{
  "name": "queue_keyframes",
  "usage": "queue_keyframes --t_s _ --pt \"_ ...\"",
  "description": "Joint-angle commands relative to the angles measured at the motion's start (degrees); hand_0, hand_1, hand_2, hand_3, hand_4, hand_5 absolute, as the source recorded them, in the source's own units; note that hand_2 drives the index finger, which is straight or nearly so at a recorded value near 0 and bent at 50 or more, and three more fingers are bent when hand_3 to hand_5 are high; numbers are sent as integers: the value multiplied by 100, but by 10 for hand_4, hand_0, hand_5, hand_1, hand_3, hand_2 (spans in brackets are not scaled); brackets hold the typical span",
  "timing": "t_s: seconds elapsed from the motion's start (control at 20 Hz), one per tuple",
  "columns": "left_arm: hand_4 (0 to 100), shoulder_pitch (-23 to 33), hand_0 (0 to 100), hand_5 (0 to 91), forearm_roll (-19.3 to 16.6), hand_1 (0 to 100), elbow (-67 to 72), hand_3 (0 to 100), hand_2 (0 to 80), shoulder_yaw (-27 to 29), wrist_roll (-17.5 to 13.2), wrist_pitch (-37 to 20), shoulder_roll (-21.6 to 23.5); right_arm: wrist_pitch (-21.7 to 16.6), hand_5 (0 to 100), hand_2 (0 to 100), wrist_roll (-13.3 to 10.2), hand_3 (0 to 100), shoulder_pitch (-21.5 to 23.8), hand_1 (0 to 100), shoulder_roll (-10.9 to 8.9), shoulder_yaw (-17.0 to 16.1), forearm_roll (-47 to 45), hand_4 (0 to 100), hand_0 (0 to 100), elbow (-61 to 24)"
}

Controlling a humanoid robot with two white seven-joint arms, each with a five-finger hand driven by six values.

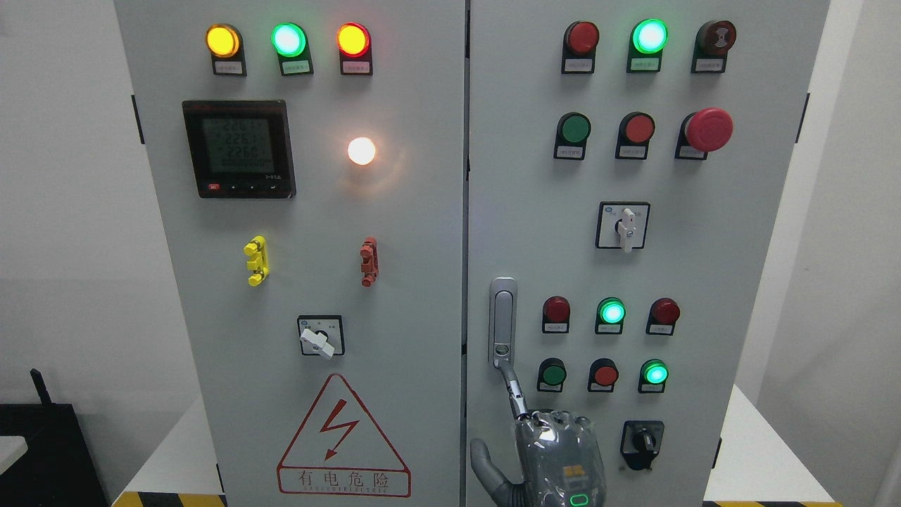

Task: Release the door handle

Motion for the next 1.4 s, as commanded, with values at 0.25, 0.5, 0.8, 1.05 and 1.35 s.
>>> queue_keyframes --t_s 0.25,0.5,0.8,1.05,1.35 --pt "0 -97 120 0 -167 389 132 0 0 188 -4 5 0 -1 971 54 14 1000 -25 354 -2 -32 0 1000 375 11" --pt "0 -97 120 0 -167 389 132 0 0 188 5 5 0 -1 971 56 102 1000 -16 353 -2 -23 0 1000 375 12" --pt "0 -97 120 0 -167 389 132 0 0 188 -4 5 0 -1 971 62 102 1000 2 354 7 -23 0 1000 374 12" --pt "0 -97 120 0 -167 389 141 0 0 188 -4 5 0 -1 971 70 102 1000 2 354 7 -15 0 1000 373 12" --pt "0 -97 120 0 -167 389 141 0 0 188 -4 5 0 -1 971 75 111 1000 10 355 7 -6 0 1000 372 12"
